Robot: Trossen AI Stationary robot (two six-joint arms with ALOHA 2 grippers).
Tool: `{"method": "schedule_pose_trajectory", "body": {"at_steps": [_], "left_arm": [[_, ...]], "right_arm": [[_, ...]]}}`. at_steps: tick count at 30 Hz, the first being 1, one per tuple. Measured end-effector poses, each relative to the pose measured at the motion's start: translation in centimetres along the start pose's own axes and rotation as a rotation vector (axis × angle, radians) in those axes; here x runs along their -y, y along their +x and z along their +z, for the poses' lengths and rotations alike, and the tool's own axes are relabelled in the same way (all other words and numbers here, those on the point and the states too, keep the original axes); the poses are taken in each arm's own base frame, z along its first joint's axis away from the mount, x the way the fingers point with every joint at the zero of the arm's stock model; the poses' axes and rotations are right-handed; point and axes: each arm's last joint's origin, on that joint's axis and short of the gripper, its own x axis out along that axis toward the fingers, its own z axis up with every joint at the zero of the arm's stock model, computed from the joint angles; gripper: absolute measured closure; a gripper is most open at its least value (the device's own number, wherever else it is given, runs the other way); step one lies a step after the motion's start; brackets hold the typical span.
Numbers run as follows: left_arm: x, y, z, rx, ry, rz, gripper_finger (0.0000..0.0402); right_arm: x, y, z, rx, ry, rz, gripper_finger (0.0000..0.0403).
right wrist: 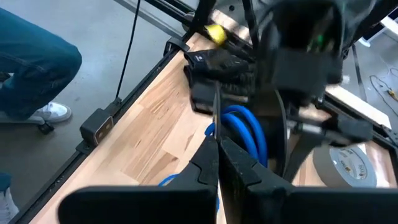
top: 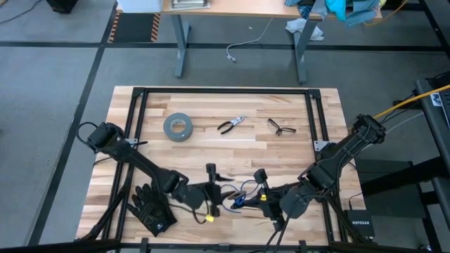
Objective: Coil cords
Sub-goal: Coil the blue wire cable onto the black spool
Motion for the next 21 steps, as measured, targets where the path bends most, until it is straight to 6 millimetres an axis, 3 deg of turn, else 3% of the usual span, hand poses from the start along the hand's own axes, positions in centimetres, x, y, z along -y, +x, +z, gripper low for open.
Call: {"method": "schedule_pose_trajectory", "body": {"at_steps": [6,12,21], "left_arm": [[-0.6,1.1,-1.8,0.158,-0.079,-0.065,0.0197],[0.0,1.9,-1.7,0.366,0.006,-0.062,0.0196],[-0.3,4.3,-3.7,0.372,-0.032,-0.069,0.0196]], "right_arm": [[-0.1,-1.6,0.4,0.037,0.012,-0.023,0.0402],[-0.3,-1.9,0.3,0.023,0.008,-0.037,0.0402],[-0.2,-2.0,0.3,0.021,0.012,-0.048,0.0402]]}}
